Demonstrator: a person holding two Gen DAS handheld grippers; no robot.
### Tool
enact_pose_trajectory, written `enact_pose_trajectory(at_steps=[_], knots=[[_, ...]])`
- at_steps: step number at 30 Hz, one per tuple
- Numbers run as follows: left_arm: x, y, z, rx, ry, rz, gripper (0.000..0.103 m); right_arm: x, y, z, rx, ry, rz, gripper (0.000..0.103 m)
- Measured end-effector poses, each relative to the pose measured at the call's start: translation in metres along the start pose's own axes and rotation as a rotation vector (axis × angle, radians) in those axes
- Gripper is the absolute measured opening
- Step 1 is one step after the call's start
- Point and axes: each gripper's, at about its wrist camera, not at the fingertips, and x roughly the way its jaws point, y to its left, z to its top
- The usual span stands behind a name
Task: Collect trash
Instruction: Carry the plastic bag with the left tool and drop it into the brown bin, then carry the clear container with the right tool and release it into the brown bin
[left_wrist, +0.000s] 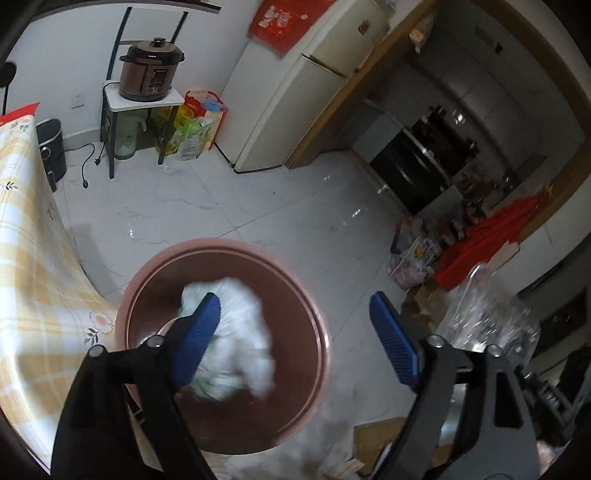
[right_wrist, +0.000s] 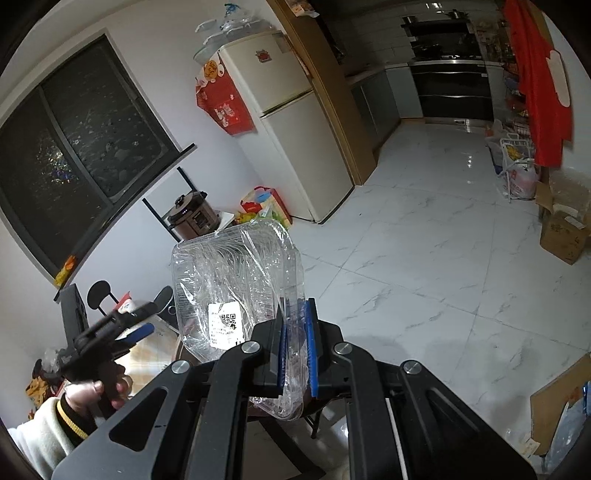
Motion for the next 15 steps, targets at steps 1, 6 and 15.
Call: enact_pose_trajectory(at_steps=[1, 6, 15], knots=[[-0.006, 0.001, 0.002, -0.01, -0.013, 0.001, 0.084, -0.001, -0.002, -0.002, -0.001, -0.001, 0.002, 0.01], [-0.061, 0.006, 0.007, -0.02, -0.109, 0.063, 0.088, 0.012, 0.012, 0.0, -0.033, 0.014, 0.028, 0.01], [-0.193, 0.039, -0.028, -0.042, -0.339, 0.435, 0.097, 0.079, 0.065, -0.001, -0.161, 0.153, 0.057, 0.01]])
